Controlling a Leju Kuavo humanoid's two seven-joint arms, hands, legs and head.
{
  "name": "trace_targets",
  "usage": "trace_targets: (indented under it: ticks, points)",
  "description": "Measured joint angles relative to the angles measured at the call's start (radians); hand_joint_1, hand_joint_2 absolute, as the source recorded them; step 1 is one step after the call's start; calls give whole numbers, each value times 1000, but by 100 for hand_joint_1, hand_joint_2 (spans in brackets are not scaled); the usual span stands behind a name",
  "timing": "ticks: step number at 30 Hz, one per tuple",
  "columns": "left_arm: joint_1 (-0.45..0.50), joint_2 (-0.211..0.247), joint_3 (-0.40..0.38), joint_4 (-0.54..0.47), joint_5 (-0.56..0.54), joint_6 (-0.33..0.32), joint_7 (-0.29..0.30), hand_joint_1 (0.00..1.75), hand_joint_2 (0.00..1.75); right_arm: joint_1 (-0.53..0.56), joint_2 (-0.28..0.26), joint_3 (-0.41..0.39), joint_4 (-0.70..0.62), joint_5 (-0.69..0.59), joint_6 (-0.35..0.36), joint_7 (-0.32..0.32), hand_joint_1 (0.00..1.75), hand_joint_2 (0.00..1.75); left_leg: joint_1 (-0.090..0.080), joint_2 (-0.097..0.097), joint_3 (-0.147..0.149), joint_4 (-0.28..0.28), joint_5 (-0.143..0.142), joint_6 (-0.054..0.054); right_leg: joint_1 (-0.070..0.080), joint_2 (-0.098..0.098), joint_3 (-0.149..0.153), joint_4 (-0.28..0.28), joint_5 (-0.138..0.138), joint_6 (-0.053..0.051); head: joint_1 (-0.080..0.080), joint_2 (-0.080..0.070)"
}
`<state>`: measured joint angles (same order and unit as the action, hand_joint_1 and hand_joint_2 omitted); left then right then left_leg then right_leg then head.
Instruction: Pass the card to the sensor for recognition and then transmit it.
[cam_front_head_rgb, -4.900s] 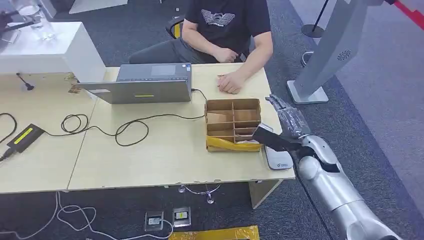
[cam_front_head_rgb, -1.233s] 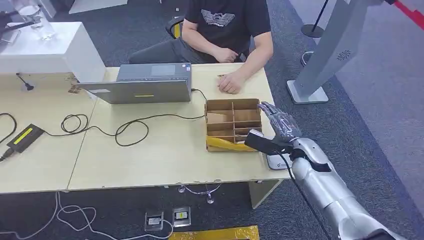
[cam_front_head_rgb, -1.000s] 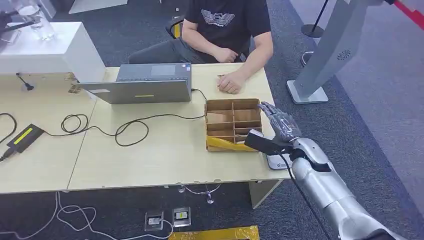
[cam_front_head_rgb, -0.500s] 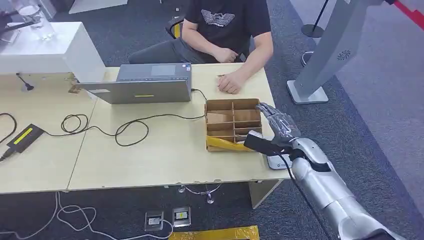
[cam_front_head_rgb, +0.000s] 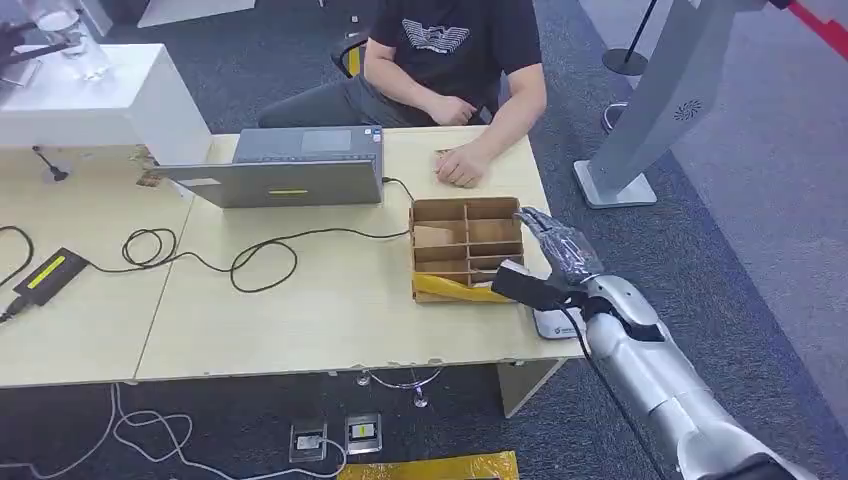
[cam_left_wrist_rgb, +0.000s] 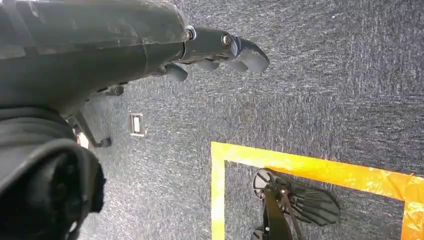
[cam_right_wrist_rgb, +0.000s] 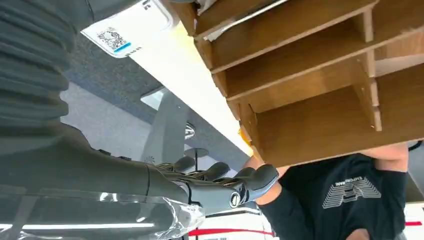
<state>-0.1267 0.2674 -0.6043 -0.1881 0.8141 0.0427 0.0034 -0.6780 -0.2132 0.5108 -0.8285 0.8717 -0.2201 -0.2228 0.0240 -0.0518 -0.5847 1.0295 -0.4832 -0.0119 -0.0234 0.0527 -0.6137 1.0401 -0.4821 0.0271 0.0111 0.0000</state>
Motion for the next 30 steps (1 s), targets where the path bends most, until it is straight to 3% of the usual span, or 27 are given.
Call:
trace_targets:
  ticks: [30]
  points:
    - [0, 2, 0, 0, 1, -1, 0, 0, 0, -15, 2, 0, 72, 0, -8, -11, 0, 175, 0, 0, 0, 0, 0, 0, 0, 0, 0, 0, 0, 0, 0, 0]
